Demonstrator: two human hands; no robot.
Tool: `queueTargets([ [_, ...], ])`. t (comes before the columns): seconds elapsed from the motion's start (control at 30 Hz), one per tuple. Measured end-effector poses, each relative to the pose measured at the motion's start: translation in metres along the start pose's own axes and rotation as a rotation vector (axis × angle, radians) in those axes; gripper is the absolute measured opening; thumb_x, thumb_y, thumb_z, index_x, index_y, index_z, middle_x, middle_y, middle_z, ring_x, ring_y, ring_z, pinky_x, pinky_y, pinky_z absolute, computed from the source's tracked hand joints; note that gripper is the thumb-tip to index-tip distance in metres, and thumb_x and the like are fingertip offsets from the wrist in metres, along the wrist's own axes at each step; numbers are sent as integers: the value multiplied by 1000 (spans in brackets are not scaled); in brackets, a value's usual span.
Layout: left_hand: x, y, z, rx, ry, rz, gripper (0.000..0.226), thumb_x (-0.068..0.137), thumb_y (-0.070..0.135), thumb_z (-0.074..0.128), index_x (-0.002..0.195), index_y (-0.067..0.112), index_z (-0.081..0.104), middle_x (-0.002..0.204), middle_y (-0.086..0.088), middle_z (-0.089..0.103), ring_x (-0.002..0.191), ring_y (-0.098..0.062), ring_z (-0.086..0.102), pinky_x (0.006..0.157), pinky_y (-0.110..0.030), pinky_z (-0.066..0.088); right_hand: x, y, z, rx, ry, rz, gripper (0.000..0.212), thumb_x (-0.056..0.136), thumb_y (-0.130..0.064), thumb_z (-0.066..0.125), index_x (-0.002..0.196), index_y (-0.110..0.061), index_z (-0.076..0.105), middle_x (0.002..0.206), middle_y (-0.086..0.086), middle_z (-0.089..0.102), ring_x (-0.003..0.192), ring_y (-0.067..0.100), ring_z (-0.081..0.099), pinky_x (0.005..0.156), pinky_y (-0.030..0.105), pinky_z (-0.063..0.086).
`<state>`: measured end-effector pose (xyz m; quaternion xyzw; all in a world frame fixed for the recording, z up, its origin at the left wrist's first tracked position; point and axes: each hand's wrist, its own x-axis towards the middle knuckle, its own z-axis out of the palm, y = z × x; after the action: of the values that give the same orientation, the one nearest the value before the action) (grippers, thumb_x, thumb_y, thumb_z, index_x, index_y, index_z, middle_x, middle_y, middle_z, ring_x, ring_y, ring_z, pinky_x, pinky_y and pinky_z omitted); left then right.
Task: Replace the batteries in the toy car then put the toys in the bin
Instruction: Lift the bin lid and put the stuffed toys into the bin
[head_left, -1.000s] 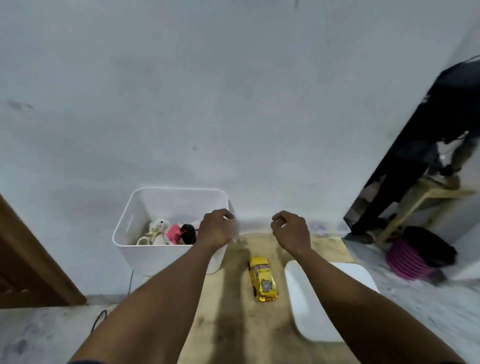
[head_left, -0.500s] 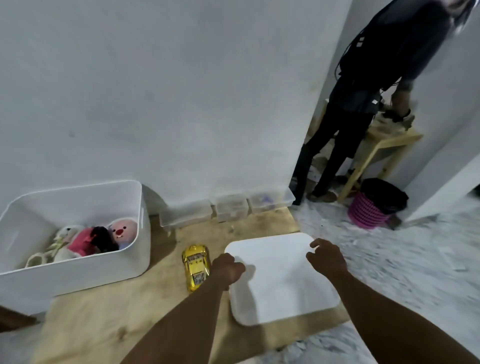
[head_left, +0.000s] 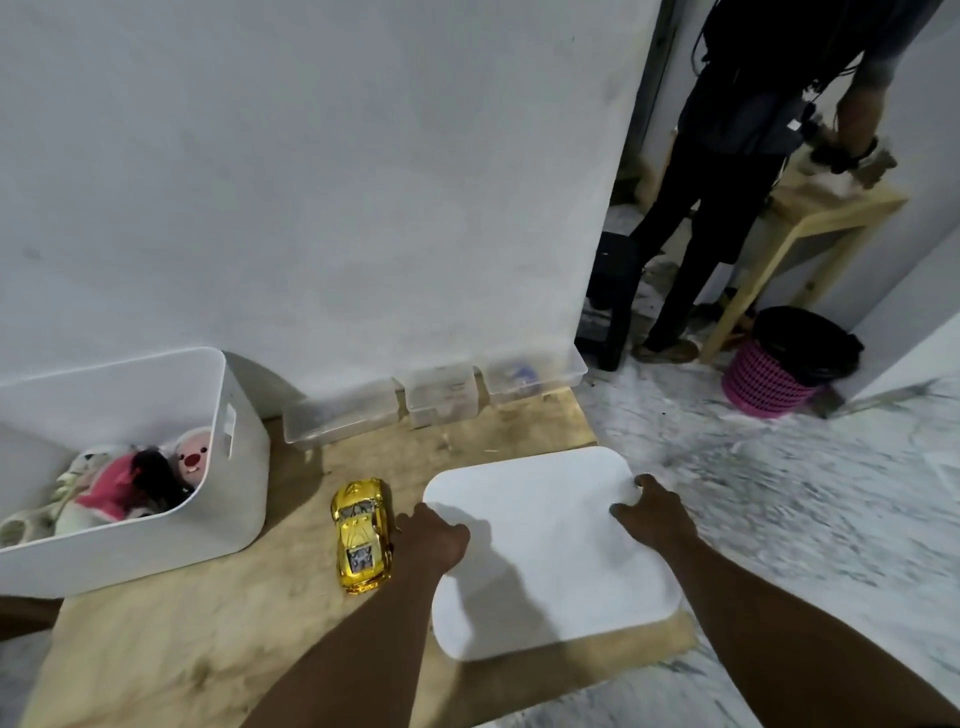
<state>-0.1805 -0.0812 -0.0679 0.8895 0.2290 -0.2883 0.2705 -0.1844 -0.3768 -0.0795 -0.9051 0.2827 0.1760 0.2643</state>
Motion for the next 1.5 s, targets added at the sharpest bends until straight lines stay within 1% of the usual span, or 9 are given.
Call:
queueTargets([
  [0.2, 2, 4, -4, -206, 3, -8, 75, 83, 41, 56, 149, 13, 34, 140, -13, 44, 128, -35, 46, 103, -44, 46, -2, -1, -2, -41, 39, 7, 67, 87, -46, 64, 146, -21, 42, 142, 9, 53, 132, 30, 48, 104, 38, 42],
  [0.3, -8, 13, -11, -348, 41, 78, 72, 86, 34, 59, 151, 19, 32, 146, -10, 40, 129, -34, 47, 102, -42, 47, -9, -3, -15, -3, 149, 6, 69, 90, -50, 59, 148, -20, 39, 147, 10, 48, 136, 30, 44, 108, 42, 39],
  [0.5, -34, 50, -72, -538, 247, 326, 64, 91, 18, 59, 151, 23, 37, 147, -5, 41, 132, -27, 48, 103, -31, 41, -37, -58, -63, 93, 477, -97, 63, 93, -57, 49, 144, -19, 44, 139, 15, 54, 126, 37, 51, 102, 51, 42],
  [0.63, -46, 39, -154, -567, 396, 449, 64, 88, 11, 56, 149, 25, 41, 146, 0, 43, 132, -20, 47, 105, -27, 37, -63, -140, -72, 181, 598, -237, 55, 90, -60, 45, 127, -20, 56, 120, 13, 64, 108, 38, 60, 88, 48, 50],
  [0.8, -42, -26, -267, -514, 556, 444, 69, 85, 5, 55, 150, 25, 41, 150, 0, 45, 136, -21, 45, 110, -31, 38, -99, -269, -44, 155, 486, -339, 71, 88, -61, 48, 139, -12, 47, 132, 18, 55, 124, 39, 50, 98, 51, 48],
  [0.9, -33, -85, -323, -423, 639, 380, 72, 82, 9, 60, 149, 25, 42, 146, -2, 50, 132, -23, 50, 107, -33, 41, -134, -338, -9, 111, 363, -431, 75, 87, -60, 52, 142, -10, 43, 134, 17, 54, 125, 39, 49, 95, 51, 50],
  [1.07, -11, -186, -390, -308, 721, 209, 64, 85, 22, 59, 147, 29, 44, 144, -3, 53, 132, -26, 50, 108, -38, 41, -197, -422, 53, 31, 123, -569, 68, 86, -50, 63, 139, -10, 47, 133, 10, 58, 120, 32, 56, 88, 35, 48],
  [1.23, 9, -265, -424, -292, 691, 128, 53, 90, 27, 58, 143, 31, 50, 139, -4, 57, 129, -26, 51, 106, -34, 41, -234, -465, 105, -16, -20, -613, 67, 83, -38, 70, 137, -5, 47, 137, 12, 54, 124, 30, 53, 92, 33, 46],
  [1.5, 39, -300, -422, -319, 584, 121, 50, 88, 18, 60, 137, 29, 56, 136, -6, 57, 126, -25, 53, 103, -31, 42, -231, -486, 144, -193, -26, -543, 48, 76, -39, 67, 113, -10, 54, 114, 9, 60, 110, 30, 57, 78, 32, 49],
])
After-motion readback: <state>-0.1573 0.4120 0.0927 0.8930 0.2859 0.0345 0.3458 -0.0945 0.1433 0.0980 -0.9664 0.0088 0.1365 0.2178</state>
